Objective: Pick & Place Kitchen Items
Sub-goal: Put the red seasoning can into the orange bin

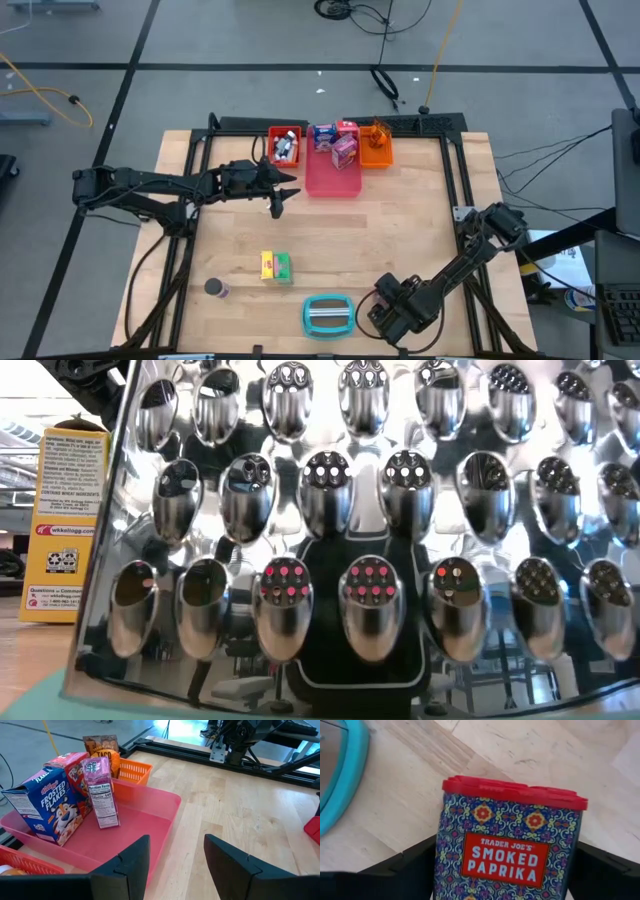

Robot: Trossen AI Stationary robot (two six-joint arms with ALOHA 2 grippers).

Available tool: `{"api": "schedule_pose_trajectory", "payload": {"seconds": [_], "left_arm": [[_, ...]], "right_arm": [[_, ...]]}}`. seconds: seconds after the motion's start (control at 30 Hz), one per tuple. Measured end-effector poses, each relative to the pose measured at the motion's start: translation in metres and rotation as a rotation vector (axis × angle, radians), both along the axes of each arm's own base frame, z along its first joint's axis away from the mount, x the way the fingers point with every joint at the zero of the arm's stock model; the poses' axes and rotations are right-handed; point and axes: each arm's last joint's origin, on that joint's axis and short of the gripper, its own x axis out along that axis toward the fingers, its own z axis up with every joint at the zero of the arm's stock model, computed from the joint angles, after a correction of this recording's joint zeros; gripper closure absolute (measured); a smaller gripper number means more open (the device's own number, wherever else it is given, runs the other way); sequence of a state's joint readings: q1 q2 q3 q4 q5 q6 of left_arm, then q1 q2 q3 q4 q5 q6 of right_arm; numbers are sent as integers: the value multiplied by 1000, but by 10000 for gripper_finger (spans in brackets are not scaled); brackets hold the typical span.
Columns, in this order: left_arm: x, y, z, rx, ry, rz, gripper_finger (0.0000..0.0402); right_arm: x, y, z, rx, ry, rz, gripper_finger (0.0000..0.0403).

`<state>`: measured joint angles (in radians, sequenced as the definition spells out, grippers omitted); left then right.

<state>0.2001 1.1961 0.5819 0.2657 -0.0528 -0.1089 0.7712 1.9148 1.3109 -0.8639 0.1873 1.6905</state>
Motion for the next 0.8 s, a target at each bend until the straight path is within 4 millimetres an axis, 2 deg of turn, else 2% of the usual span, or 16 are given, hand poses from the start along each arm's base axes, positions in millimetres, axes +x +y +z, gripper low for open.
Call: {"api": "schedule_pose_trajectory", "payload": {"seconds": [0.17, 0.47, 0.63, 0.8], "left_arm": [[0, 0, 0, 0, 0, 0, 215], [0, 0, 0, 0, -1, 0, 215], [0, 0, 0, 0, 0, 1, 215], [0, 0, 0, 0, -1, 1, 215]], "right_arm": [[2, -1, 1, 8, 5, 42, 120], [3, -3, 6, -12, -19, 98, 120], [2, -8, 27, -40, -124, 132, 120], [-1, -15, 60, -73, -286, 158, 120]]}}
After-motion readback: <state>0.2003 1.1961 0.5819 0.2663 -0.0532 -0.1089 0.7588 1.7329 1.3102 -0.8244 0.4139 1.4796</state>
